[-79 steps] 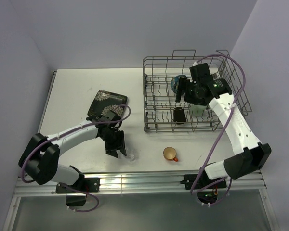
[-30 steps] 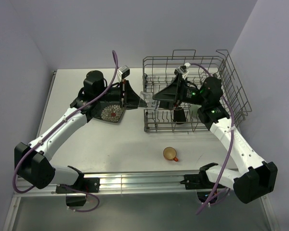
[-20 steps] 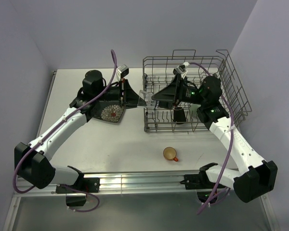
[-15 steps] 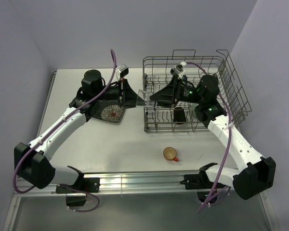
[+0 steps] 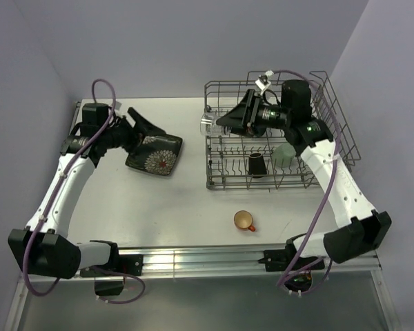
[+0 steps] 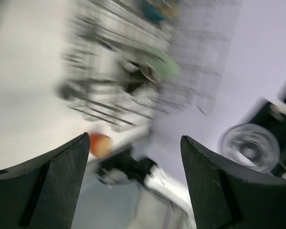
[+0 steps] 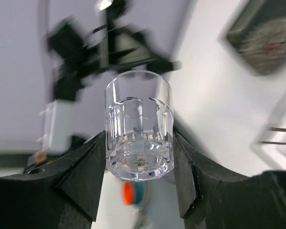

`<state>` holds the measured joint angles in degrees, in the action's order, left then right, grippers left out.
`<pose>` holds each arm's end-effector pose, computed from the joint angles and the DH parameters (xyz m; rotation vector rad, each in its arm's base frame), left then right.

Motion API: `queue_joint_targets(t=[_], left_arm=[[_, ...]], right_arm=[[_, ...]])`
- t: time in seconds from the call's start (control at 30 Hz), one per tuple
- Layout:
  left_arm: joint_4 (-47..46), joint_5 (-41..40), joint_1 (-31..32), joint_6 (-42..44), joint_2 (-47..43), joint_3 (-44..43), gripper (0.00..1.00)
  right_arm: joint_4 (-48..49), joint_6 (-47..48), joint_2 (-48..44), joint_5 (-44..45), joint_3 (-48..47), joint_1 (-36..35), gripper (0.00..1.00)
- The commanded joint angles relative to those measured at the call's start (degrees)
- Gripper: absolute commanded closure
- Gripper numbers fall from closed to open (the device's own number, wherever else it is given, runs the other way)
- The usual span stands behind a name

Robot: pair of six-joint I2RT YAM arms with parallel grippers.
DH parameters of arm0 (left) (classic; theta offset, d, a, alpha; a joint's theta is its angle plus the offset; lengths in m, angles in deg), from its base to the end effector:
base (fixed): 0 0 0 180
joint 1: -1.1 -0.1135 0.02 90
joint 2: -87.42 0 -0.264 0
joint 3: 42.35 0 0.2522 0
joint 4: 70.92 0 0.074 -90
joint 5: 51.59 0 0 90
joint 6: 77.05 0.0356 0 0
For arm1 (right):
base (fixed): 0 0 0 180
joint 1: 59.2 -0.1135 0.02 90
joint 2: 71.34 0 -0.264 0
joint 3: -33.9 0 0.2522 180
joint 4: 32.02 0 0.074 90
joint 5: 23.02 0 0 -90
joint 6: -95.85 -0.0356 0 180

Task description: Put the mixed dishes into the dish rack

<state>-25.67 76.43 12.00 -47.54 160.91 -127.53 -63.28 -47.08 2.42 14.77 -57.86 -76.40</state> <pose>0.2678 -0.0739 0.3613 -0.5871 2.3001 -1.3840 0.2585 0.1095 0.4229 -0.1193 2.0441 1.6339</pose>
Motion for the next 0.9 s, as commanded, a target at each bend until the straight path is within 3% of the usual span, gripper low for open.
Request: queue_joint_targets(t=[0.0, 0.03, 0.07, 0.13, 0.23, 0.37, 0.57, 0.7, 0.87], left_arm=[[21.76, -17.62, -1.4, 8.9, -3.88, -1.72, 0.18], [22.04, -18.67, -1.4, 8.29, -4.93, -0.49, 0.19], [21.95, -18.51, -1.4, 8.2, -5.37, 0.74, 0.19], [21.16, -17.02, -1.32, 8.8, -5.9, 4.17, 0.22], [21.86, -17.27, -0.35, 10.82, -5.29, 5.59, 0.23], [24.32, -20.61, 2.37, 13.81, -3.45, 3.4, 0.23], [25.03, -23.78, 14.49, 16.02, 2.0, -0.03, 0.26], [22.22, -20.36, 21.96, 16.1, 6.04, -0.74, 0.28], [21.86, -18.25, 24.79, 17.86, 9.12, -2.4, 0.29]], right_arm=[[-26.75, 19.3, 6.36, 14.64, -12.59, 0.84, 1.0], [-34.72, 21.18, 8.23, 18.59, -18.27, 0.32, 1.0], [-38.02, 23.03, 10.16, 25.85, -21.03, 0.23, 1.0], [-46.26, 26.8, 16.05, 32.05, -28.83, -0.21, 1.0], [-50.69, 29.28, 21.86, 39.89, -34.66, -0.3, 1.0], [-53.34, 30.78, 27.13, 43.85, -37.23, -0.56, 1.0], [-51.5, 32.18, 29.6, 48.16, -33.63, -2.23, 1.0], [-50.36, 32.45, 31.8, 50.09, -33.18, -3.29, 1.0], [-49.48, 32.71, 35.83, 52.38, -33.8, -4.43, 1.0]])
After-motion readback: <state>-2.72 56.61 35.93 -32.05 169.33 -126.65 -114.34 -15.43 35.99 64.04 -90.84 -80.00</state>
